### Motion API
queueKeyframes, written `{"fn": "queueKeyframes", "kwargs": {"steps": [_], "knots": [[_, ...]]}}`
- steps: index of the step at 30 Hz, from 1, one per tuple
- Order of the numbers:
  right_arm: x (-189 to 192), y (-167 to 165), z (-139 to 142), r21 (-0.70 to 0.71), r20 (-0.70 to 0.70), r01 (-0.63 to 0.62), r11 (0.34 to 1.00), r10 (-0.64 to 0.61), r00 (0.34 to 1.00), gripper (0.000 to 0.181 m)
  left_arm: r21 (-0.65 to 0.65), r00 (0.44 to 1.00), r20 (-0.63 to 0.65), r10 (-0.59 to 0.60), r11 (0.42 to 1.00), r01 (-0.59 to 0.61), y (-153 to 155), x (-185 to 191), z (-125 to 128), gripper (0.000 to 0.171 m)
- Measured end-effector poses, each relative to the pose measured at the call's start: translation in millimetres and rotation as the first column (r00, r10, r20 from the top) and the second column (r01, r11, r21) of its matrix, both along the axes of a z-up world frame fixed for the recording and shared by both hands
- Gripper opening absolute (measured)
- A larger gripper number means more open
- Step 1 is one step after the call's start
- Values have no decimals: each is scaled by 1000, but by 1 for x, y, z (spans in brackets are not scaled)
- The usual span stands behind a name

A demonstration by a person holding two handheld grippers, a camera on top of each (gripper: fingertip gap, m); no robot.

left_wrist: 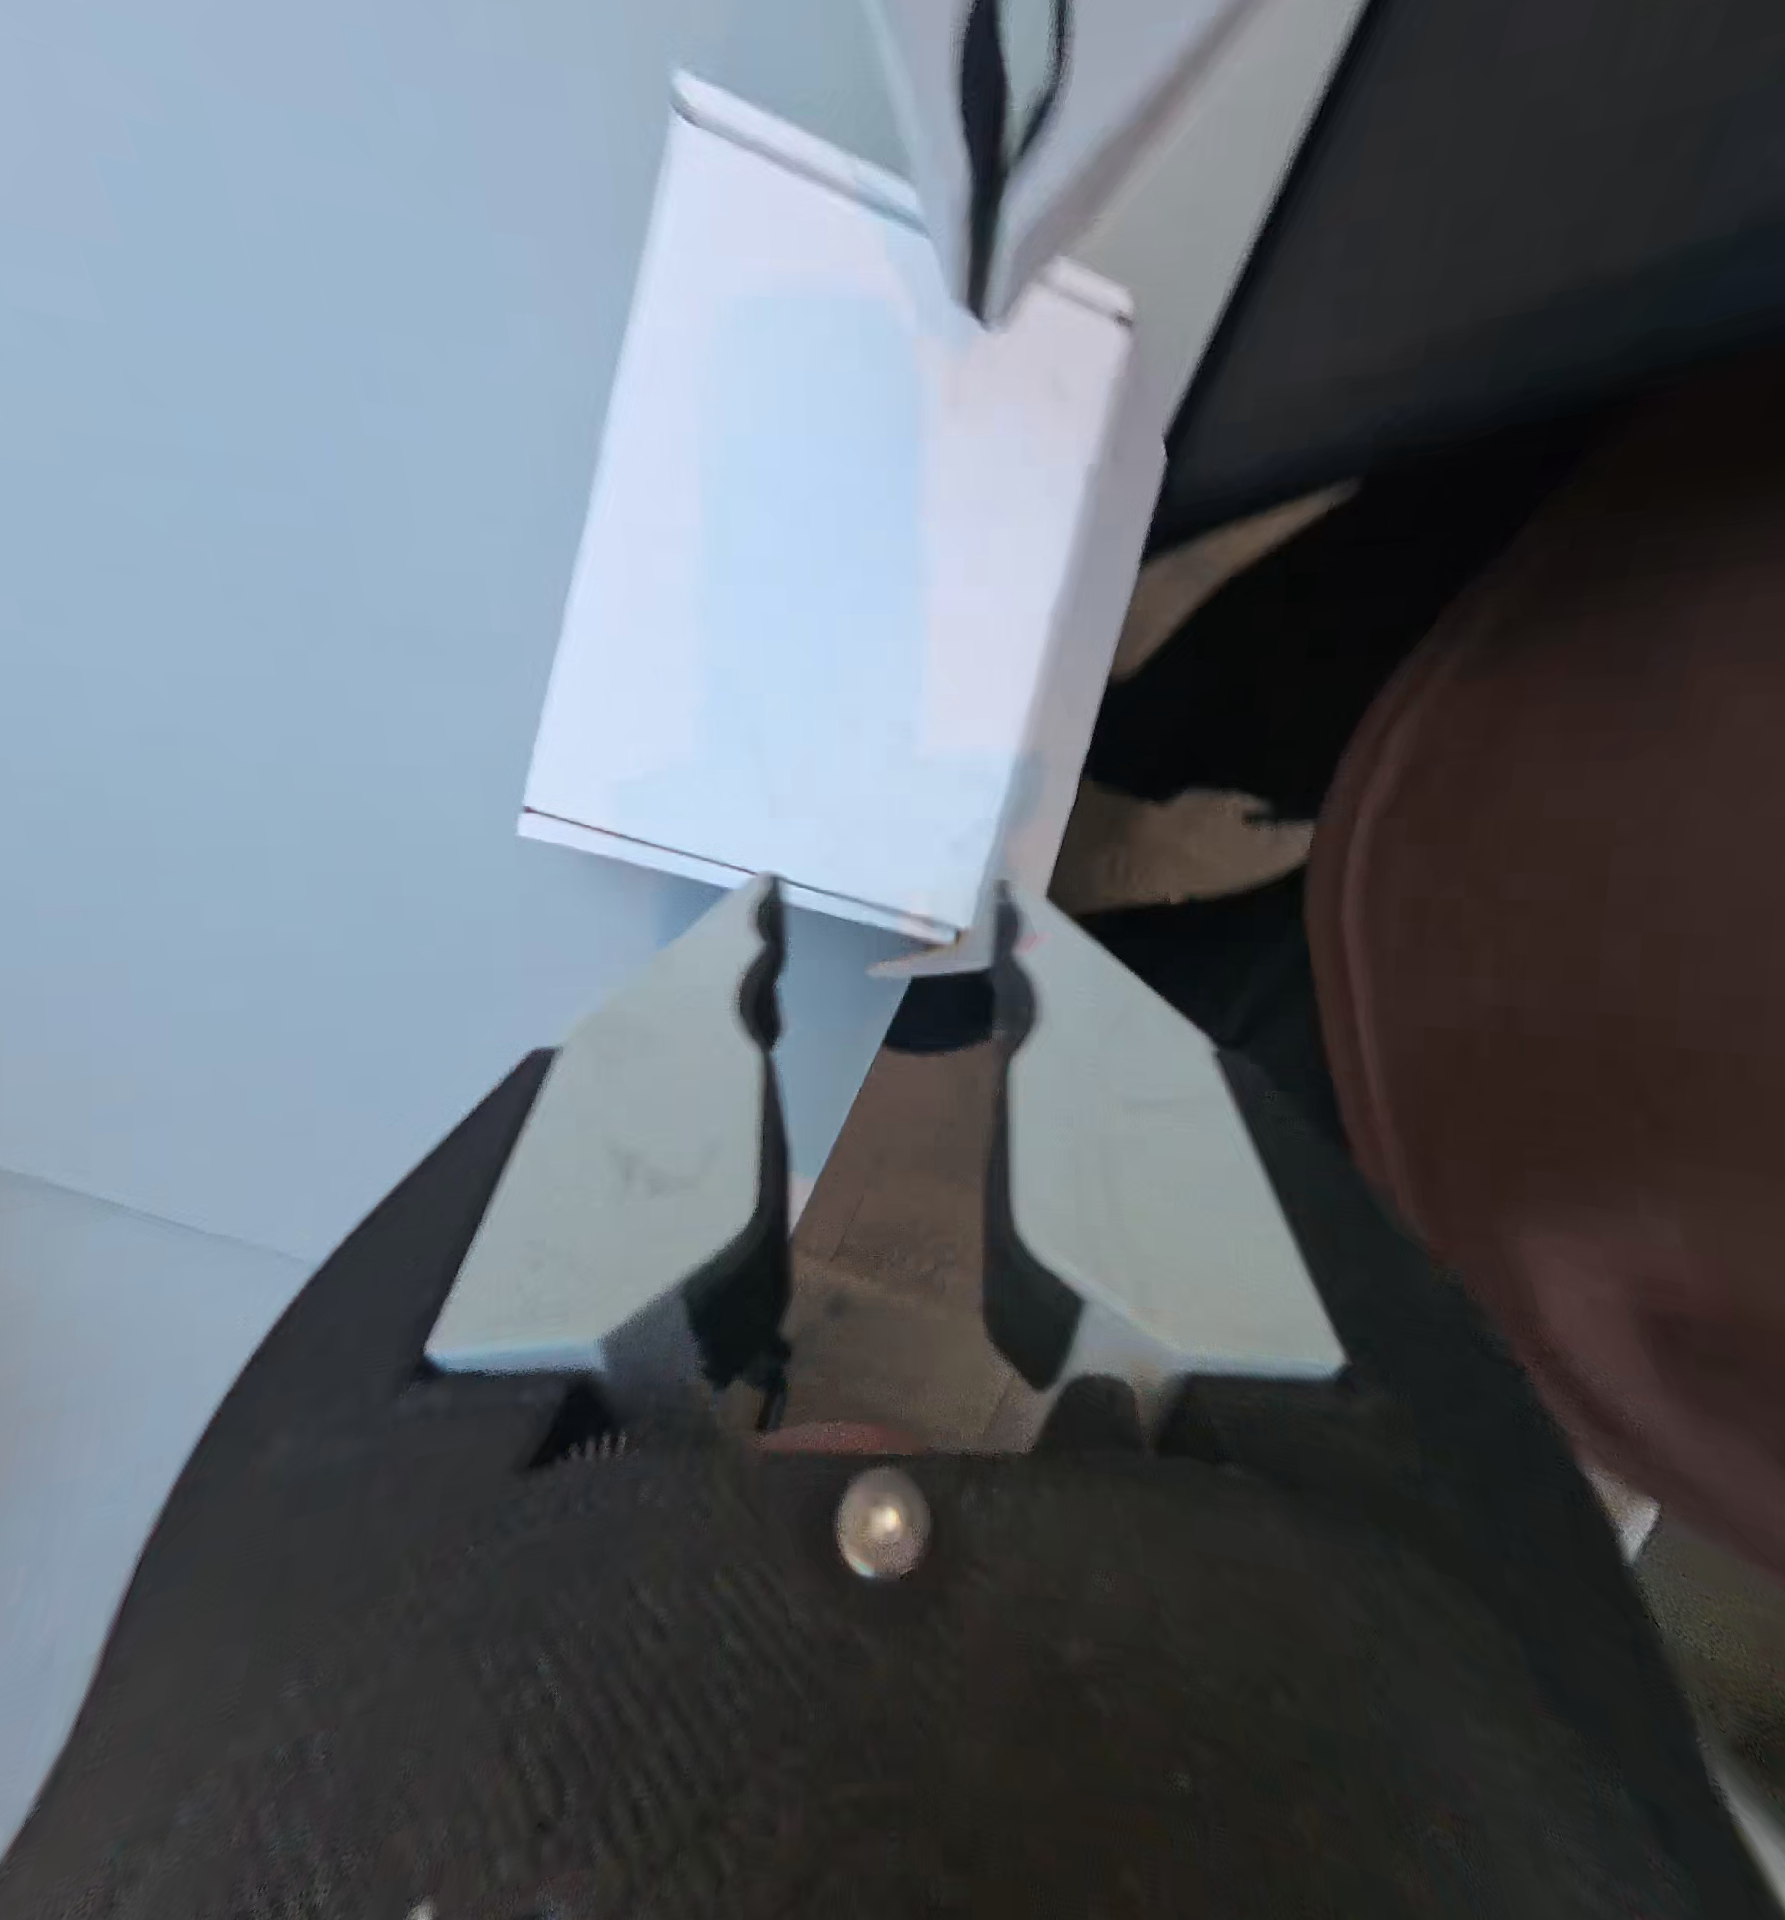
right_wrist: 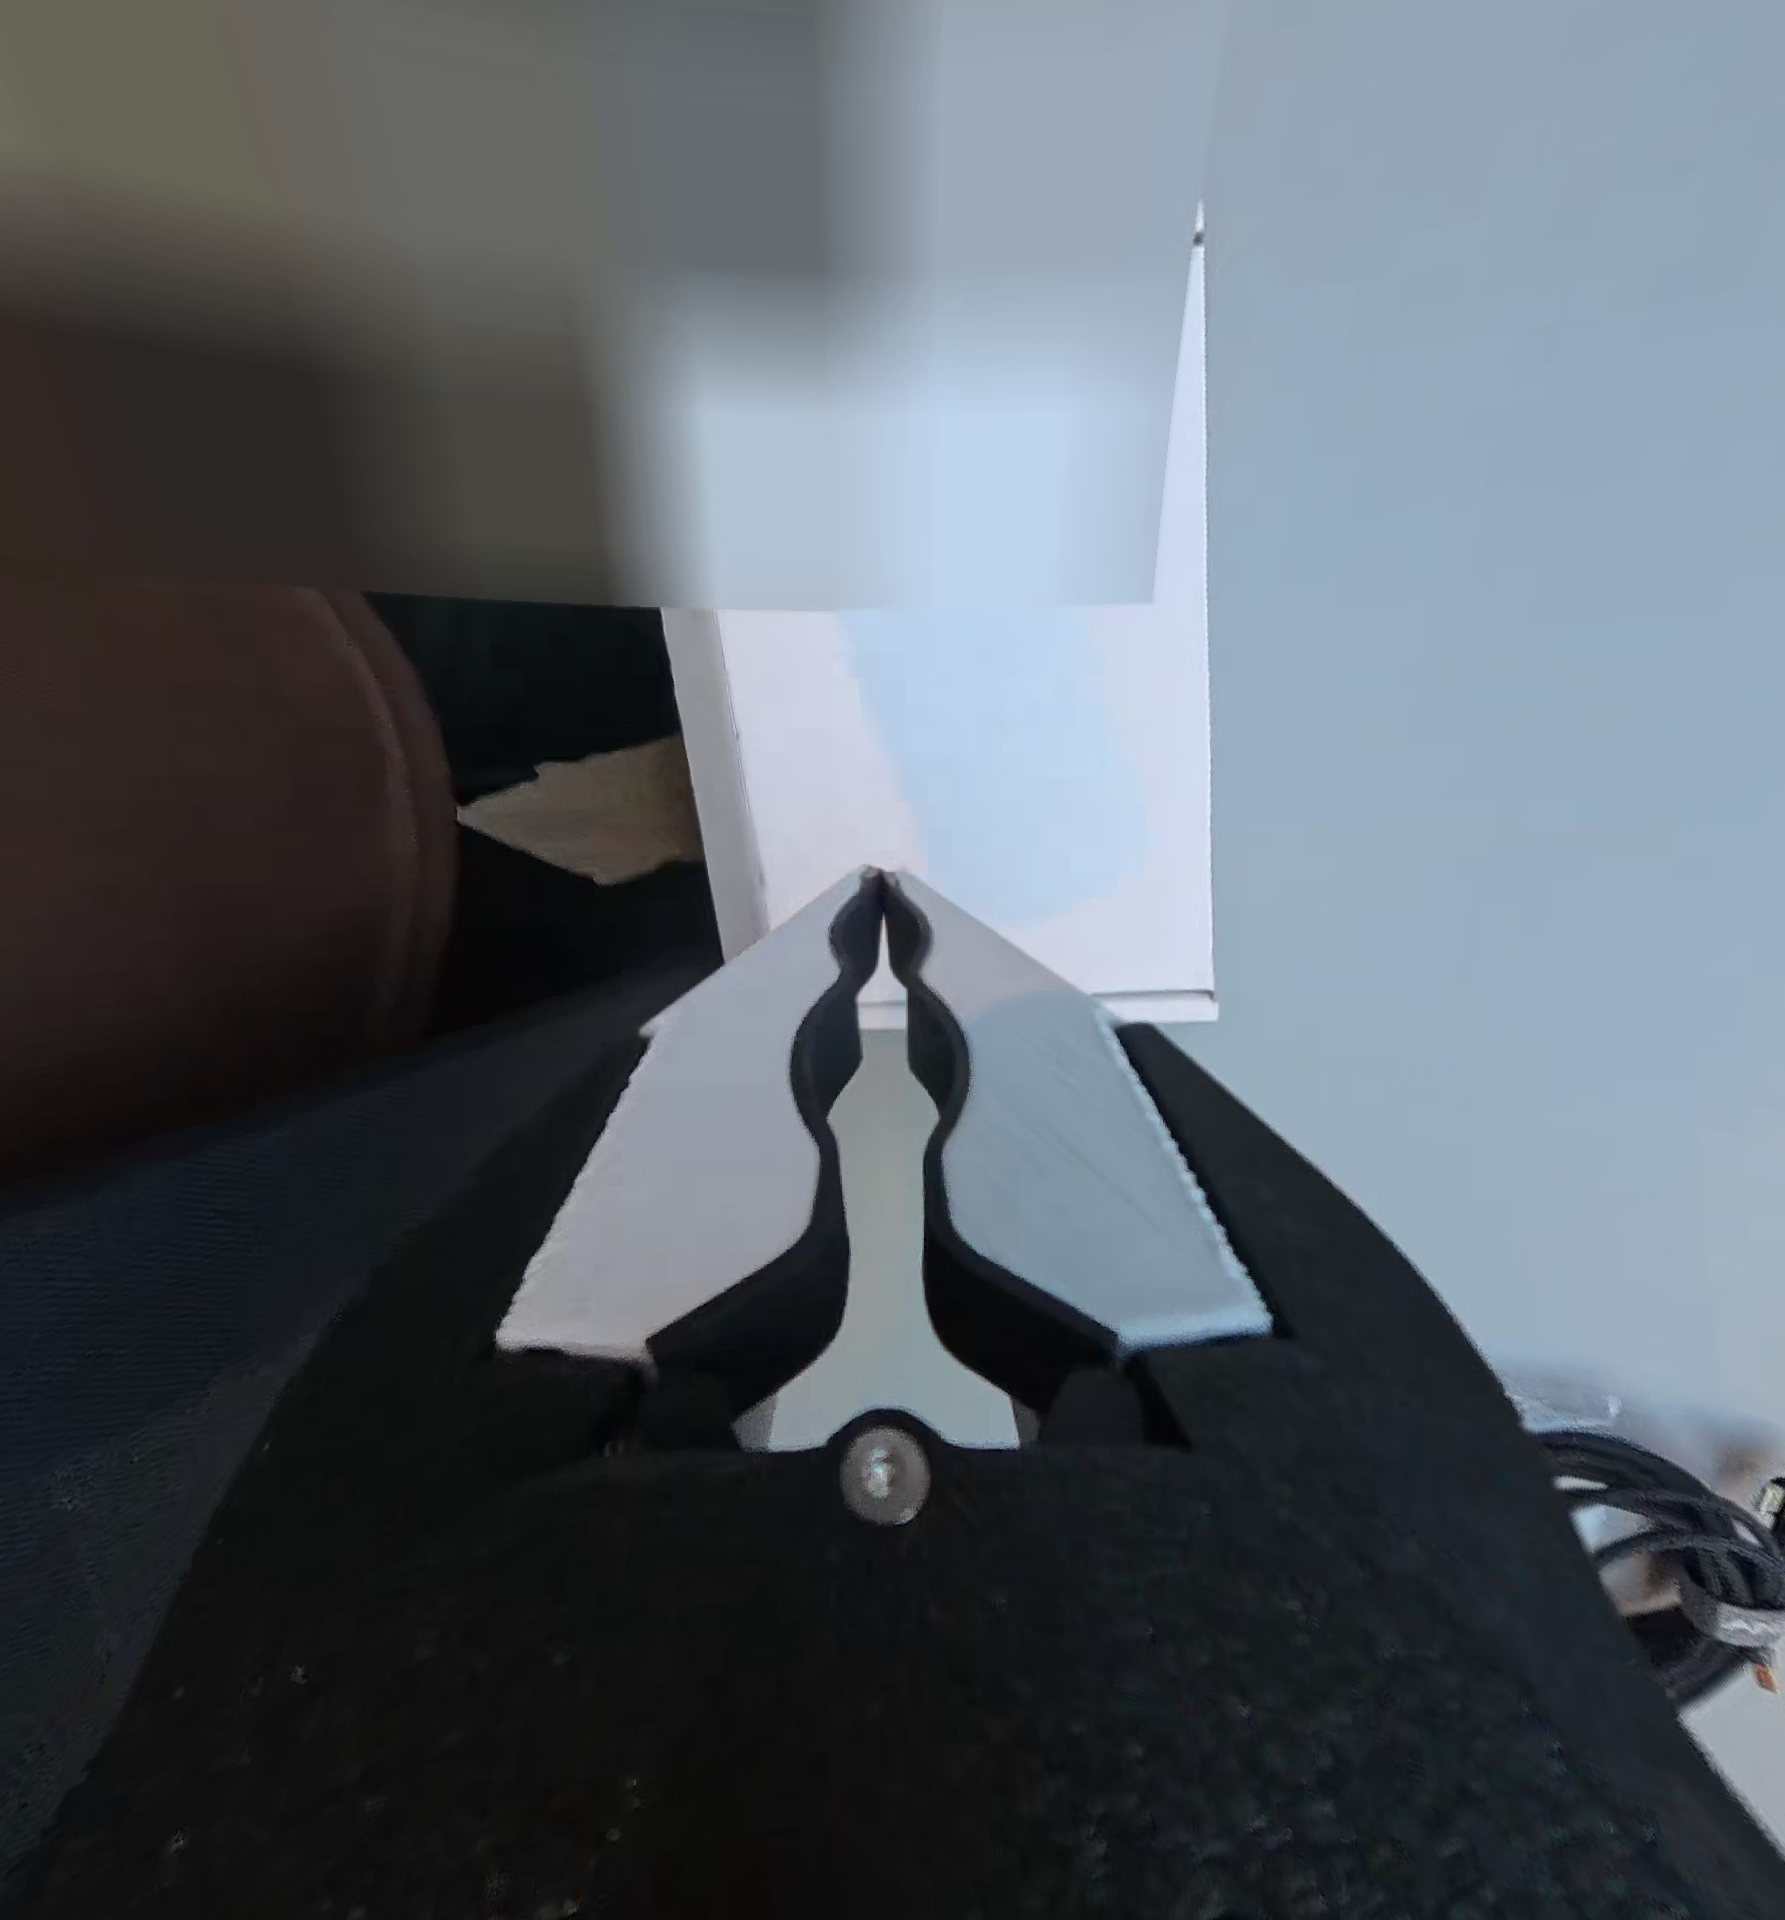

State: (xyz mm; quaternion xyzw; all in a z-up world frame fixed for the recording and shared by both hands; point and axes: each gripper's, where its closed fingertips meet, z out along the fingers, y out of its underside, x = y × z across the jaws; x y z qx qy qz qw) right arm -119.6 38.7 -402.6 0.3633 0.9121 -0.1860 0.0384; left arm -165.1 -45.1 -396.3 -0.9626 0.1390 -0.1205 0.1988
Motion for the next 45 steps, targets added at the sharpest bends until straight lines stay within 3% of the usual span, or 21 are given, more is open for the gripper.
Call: {"fn": "queueKeyframes", "kwargs": {"steps": [1, 3, 4, 5, 8, 11, 14, 18, 20, 24, 28, 32, 36, 40, 45], "knots": [[4, 1, -11, 19, 28, 13, 1000, -13, 1000, 0, 11, 999, 17, 42, 999, -42, 3, 1, -2, 21], [15, 2, -36, 64, 91, 11, 998, -17, 996, 0, -72, 998, 5, 57, 996, -56, -4, 6, -26, 20], [6, -2, -31, 21, 48, 44, 999, -45, 998, 0, -136, 997, -49, 64, 988, -70, -11, 1, -41, 21], [-2, -1, -24, 5, 30, 93, 996, -93, 995, 0, -68, 993, -73, 93, 993, -98, -3, -3, -38, 10], [-11, 4, 0, -56, -16, 168, 984, -169, 986, 7, -60, 980, 6, 199, 978, -199, -7, -4, -26, 59], [7, 30, -8, -3, 32, 224, 975, -224, 974, 36, -25, 967, 51, 248, 969, -247, -22, -2, -28, 74], [41, 38, -29, 4, 102, 216, 976, -215, 971, 37, -66, 981, 1, 192, 979, -192, -44, 6, -54, 89], [63, 28, -54, 7, 141, 163, 987, -162, 977, 39, 6, 993, -91, 74, 997, -74, -46, 17, -77, 91], [63, 13, -59, -30, 156, 160, 987, -154, 976, 40, 29, 996, -77, 45, 999, -43, -40, 28, -80, 82], [59, 5, -58, -25, 170, 148, 989, -142, 975, 45, -15, 994, -86, 68, 997, -70, -33, 33, -82, 77], [55, 10, -29, -98, 209, 198, 975, -174, 962, 46, -18, 991, 52, 126, 992, -125, -29, 39, -55, 61], [41, 18, 8, -215, 265, 280, 936, -220, 939, 47, 63, 976, 130, 176, 981, -185, -17, 25, -11, 64], [24, 27, 22, -267, 363, 395, 879, -288, 886, 48, 41, 925, 276, 263, 958, -285, -2, 10, 13, 70], [8, 35, 22, -274, 423, 496, 824, -360, 832, 48, -70, 840, 384, 383, 920, -387, 6, -1, 18, 64], [-16, 42, 24, -319, 466, 591, 741, -421, 778, 48, -67, 820, 330, 467, 878, -473, 21, -30, 13, 69]]}}
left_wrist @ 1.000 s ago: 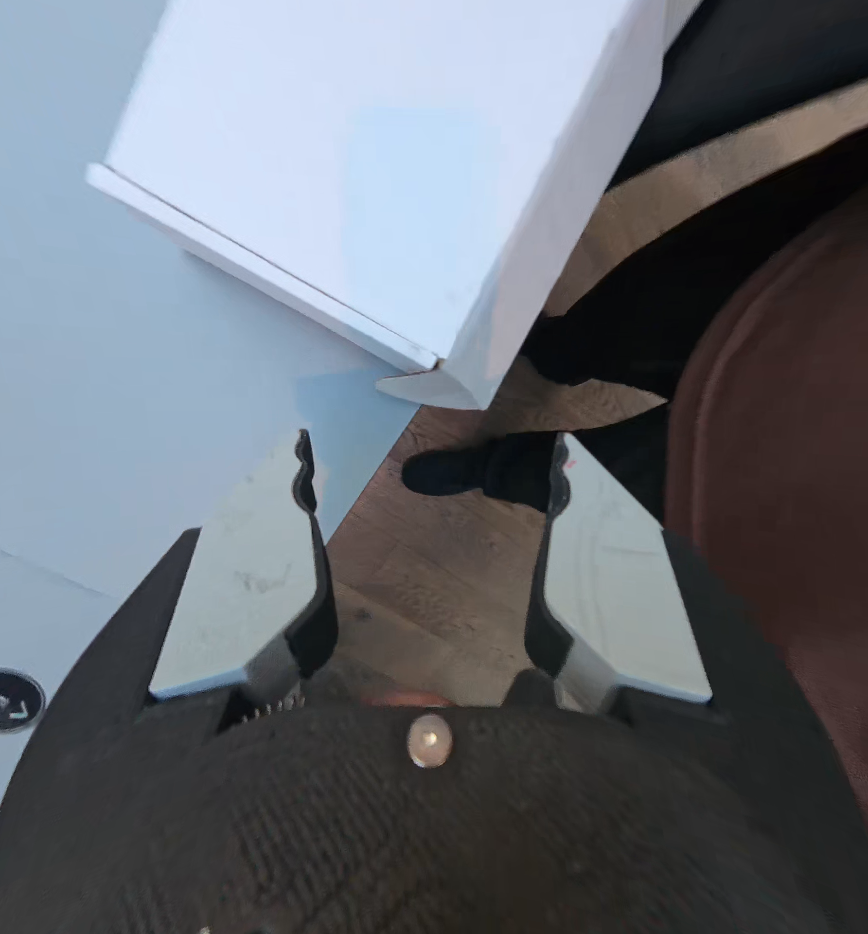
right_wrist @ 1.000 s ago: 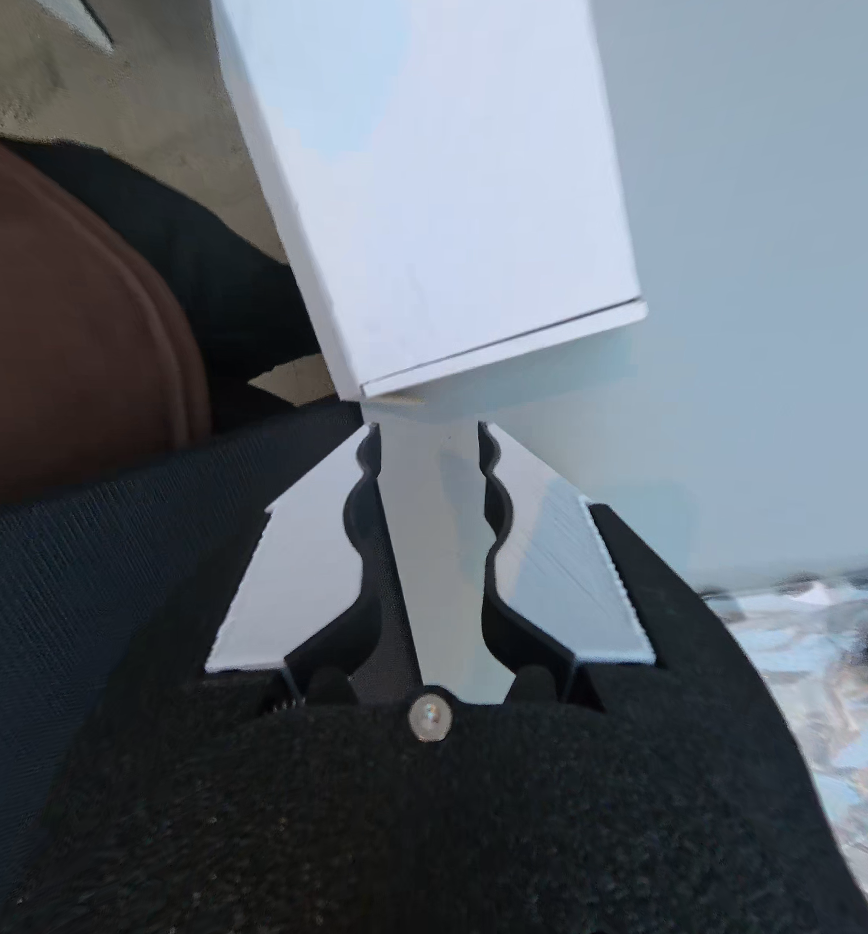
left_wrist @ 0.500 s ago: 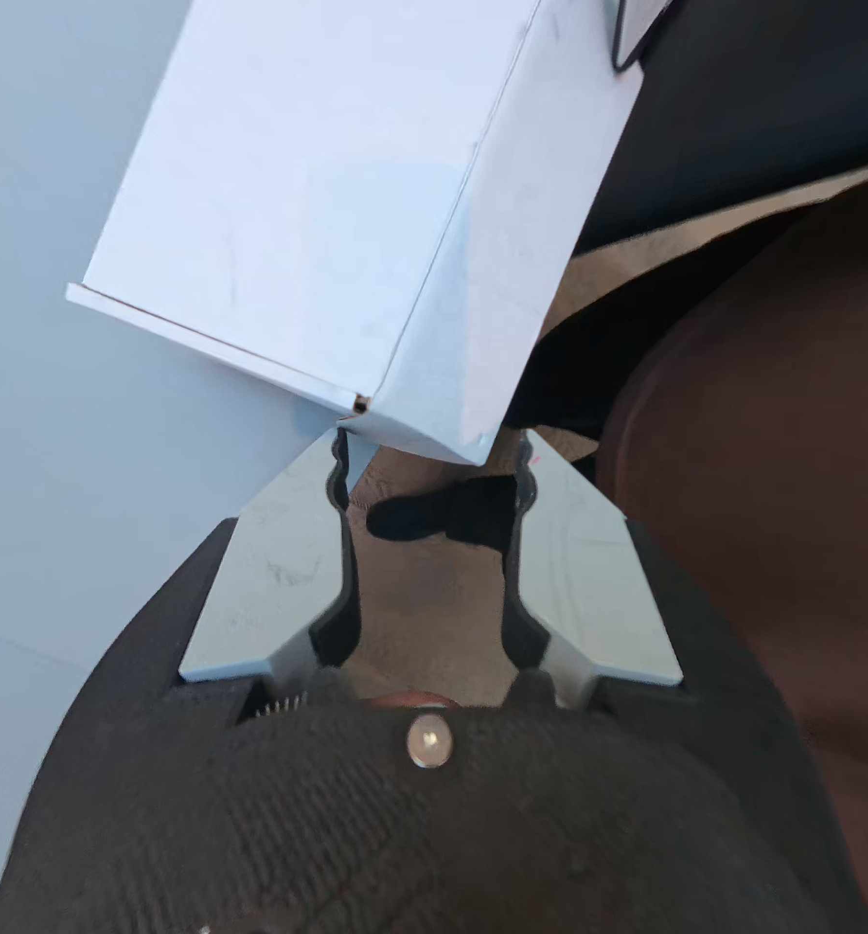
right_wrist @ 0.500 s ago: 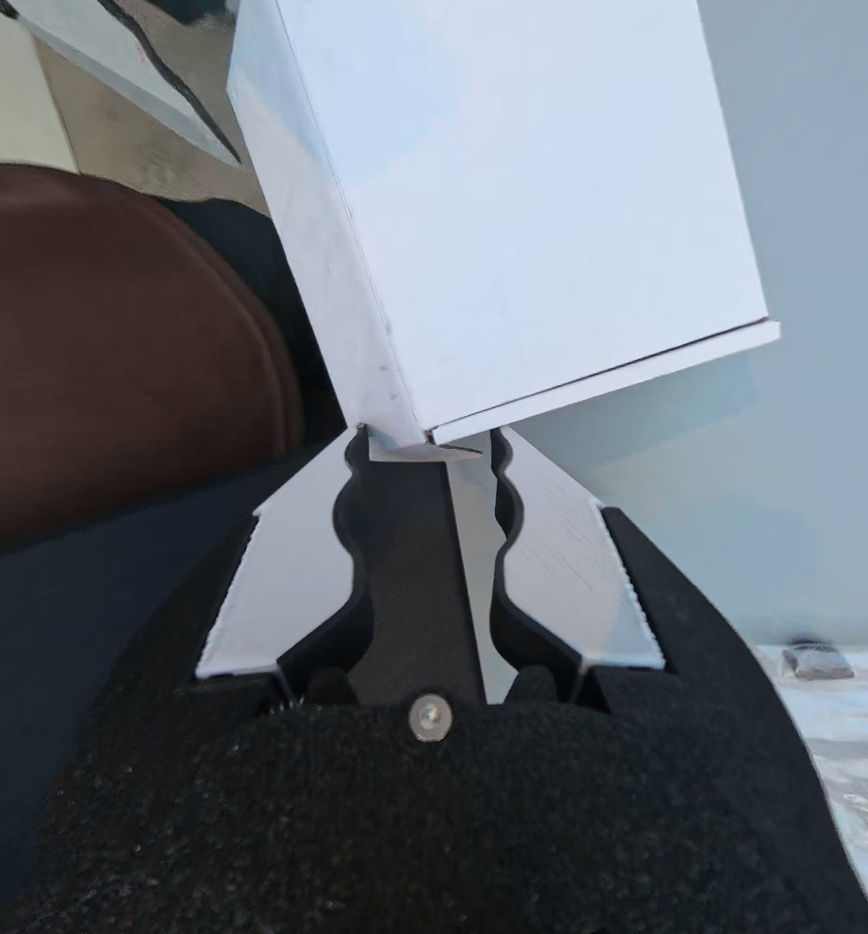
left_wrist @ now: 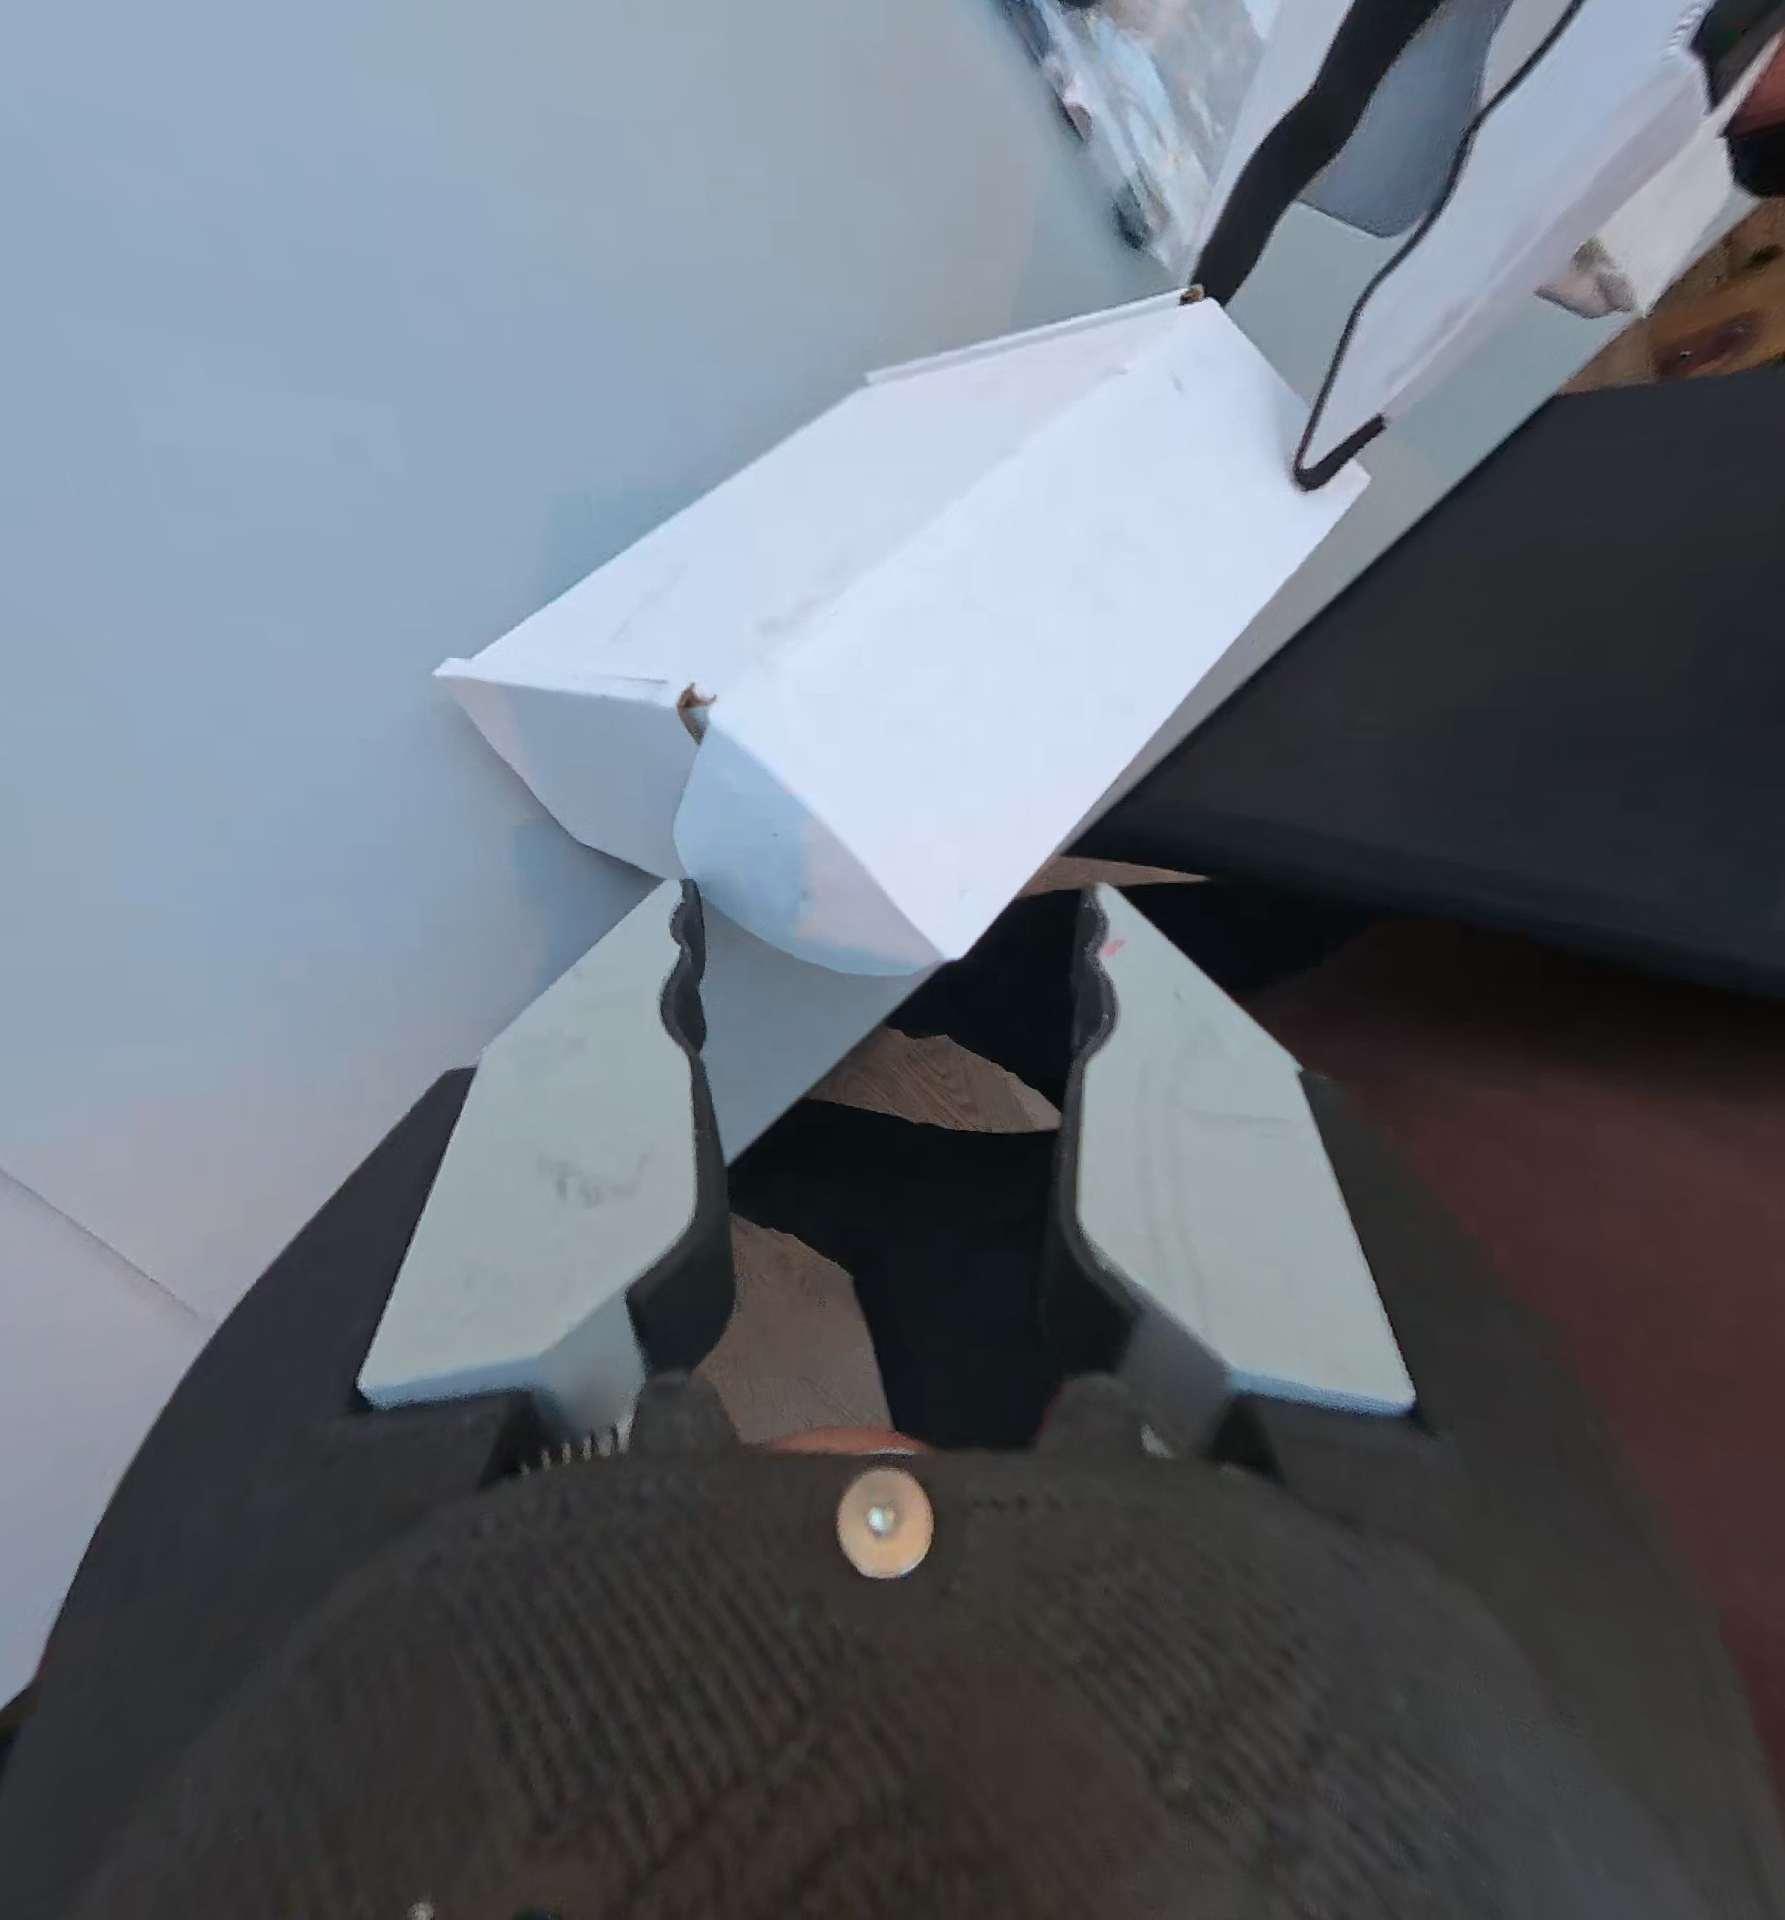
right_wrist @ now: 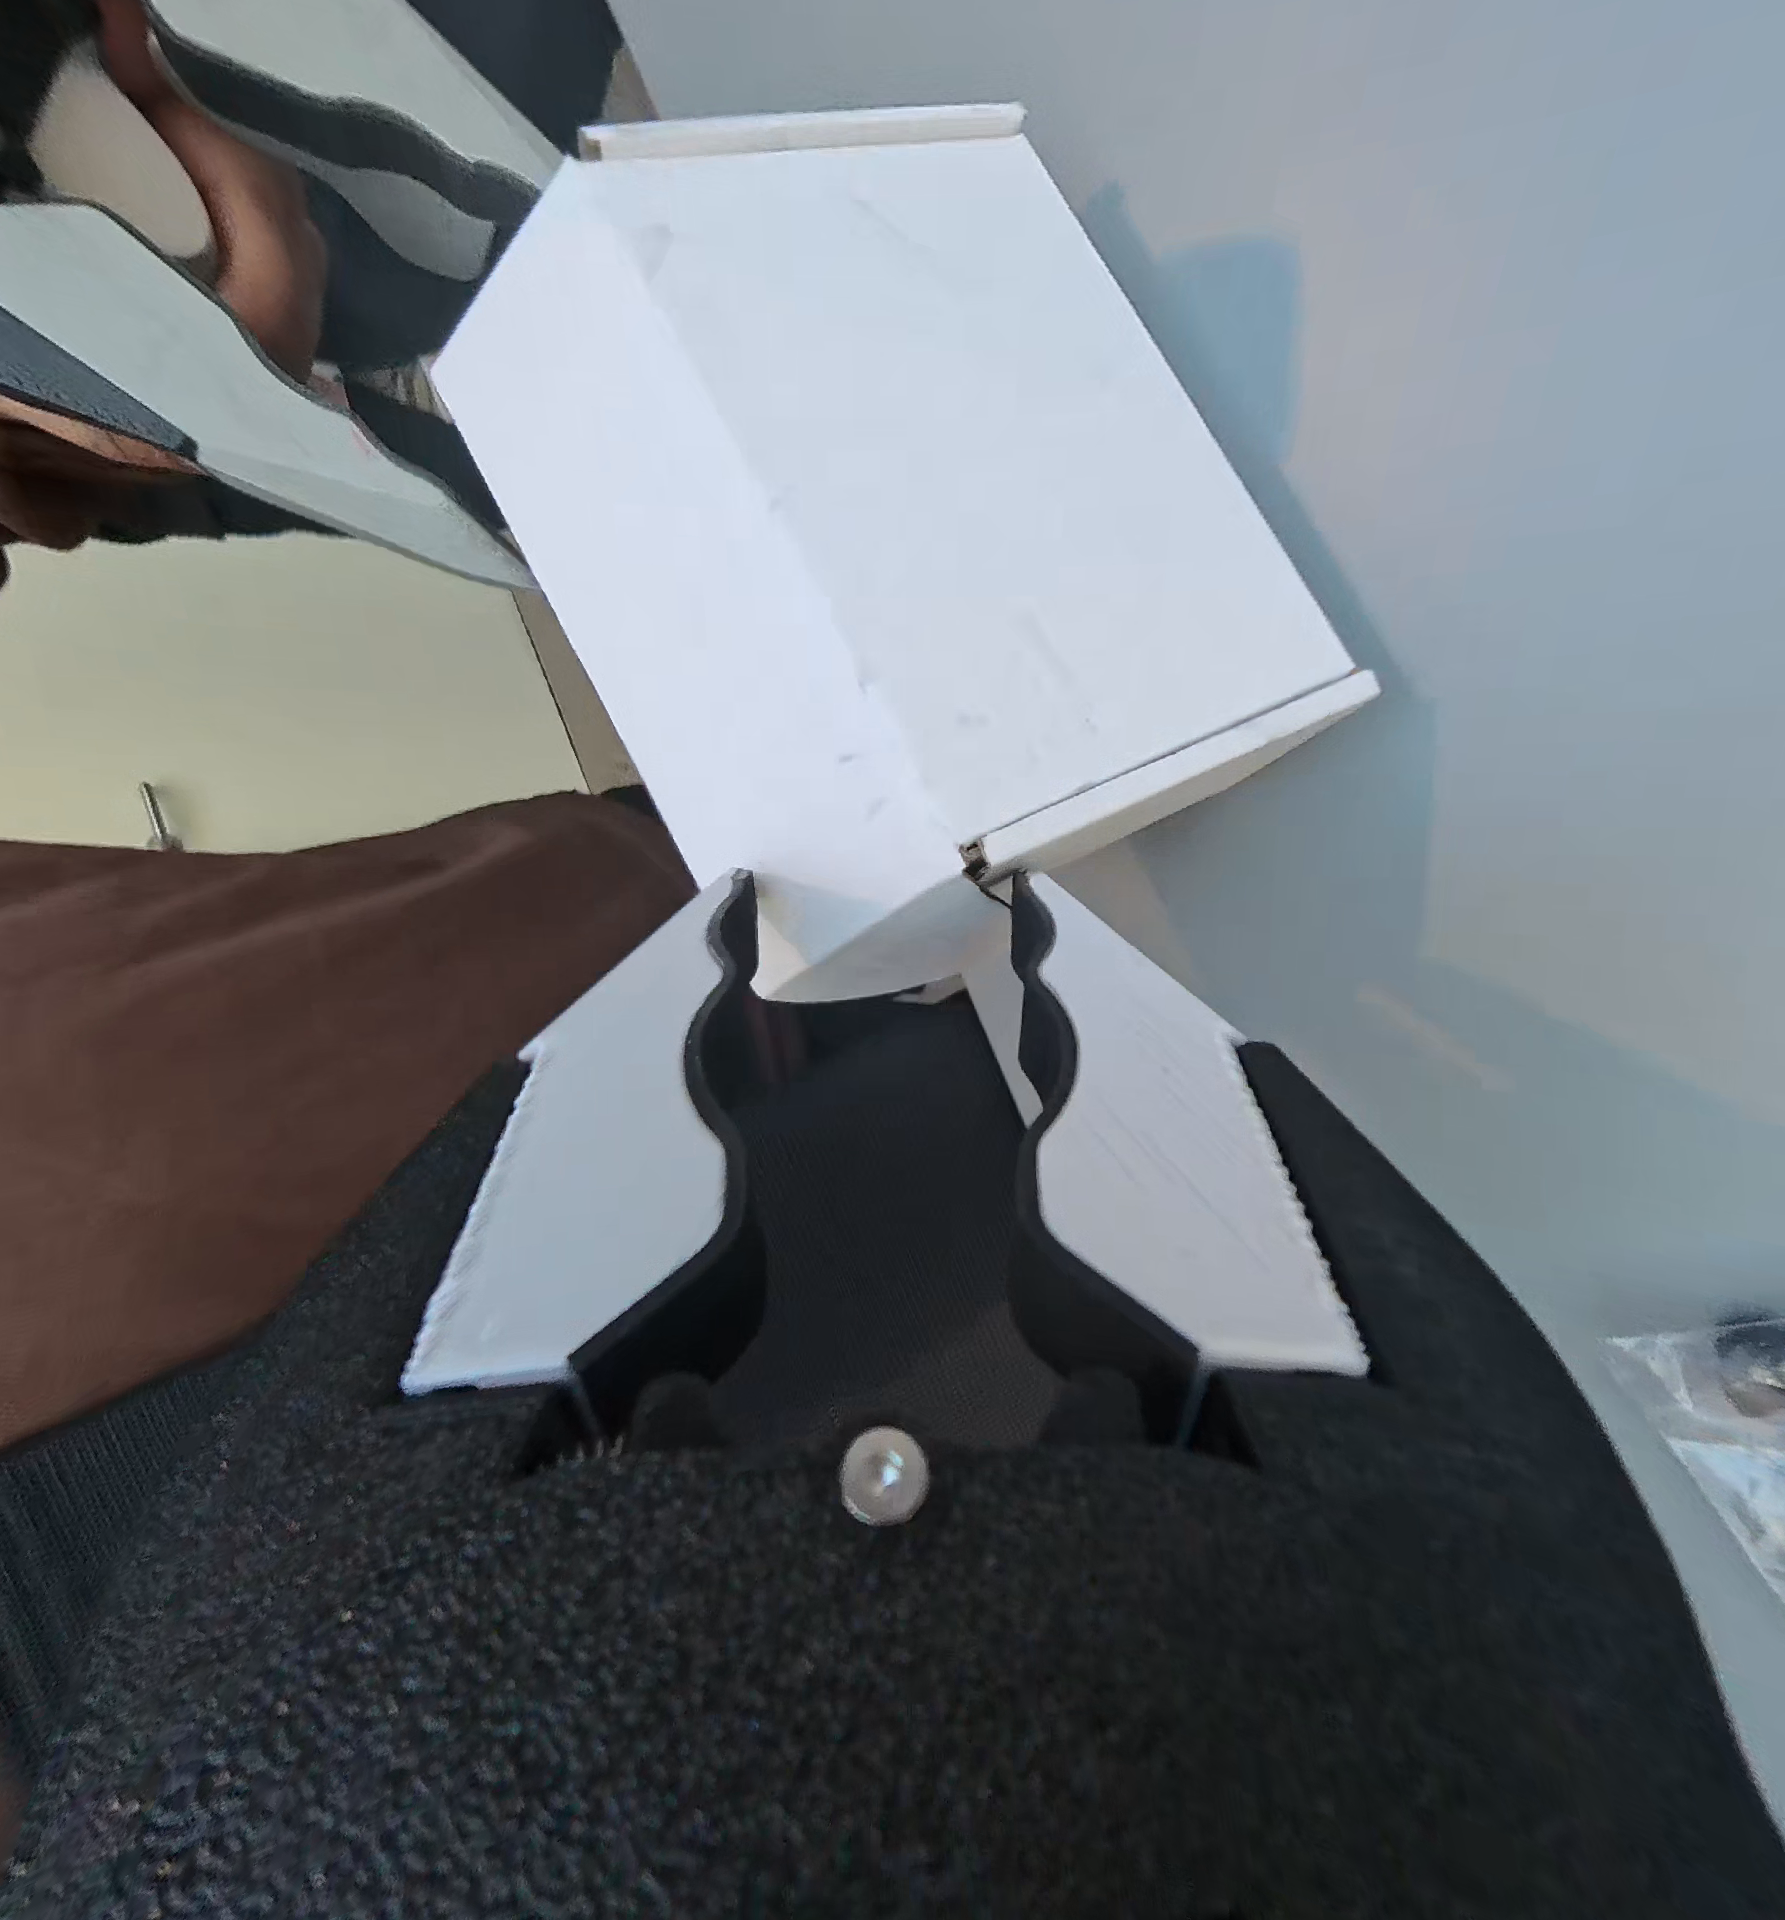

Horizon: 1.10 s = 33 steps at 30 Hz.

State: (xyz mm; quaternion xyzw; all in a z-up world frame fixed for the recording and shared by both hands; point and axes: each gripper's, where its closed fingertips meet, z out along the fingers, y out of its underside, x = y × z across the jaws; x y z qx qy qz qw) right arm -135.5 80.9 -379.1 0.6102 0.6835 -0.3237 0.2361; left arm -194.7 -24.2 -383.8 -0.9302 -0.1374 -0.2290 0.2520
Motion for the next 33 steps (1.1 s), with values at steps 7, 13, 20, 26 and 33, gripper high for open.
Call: {"fn": "queueKeyframes", "kwargs": {"steps": [7, 13, 20, 26, 33], "knots": [[-34, 18, 8, 56, -128, 92, 994, -85, 988, 55, -71, 998, -64, 1, 997, -5, 8, -23, -10, 61], [-40, 26, 11, 178, -184, 50, 983, -17, 983, 54, -116, 998, -58, -15, 993, 9, 12, -36, -5, 57], [-3, 50, 15, 450, -234, -78, 890, 202, 951, 58, -147, 986, -138, -94, 986, 73, -13, -49, -3, 54], [-10, 45, 2, 537, -246, -71, 841, 237, 940, 54, -153, 986, -124, -111, 984, 92, -8, -66, 5, 56], [-28, 25, -9, 474, -237, -52, 879, 184, 954, 31, -148, 988, 27, -154, 977, 156, 13, -48, -4, 60]]}}
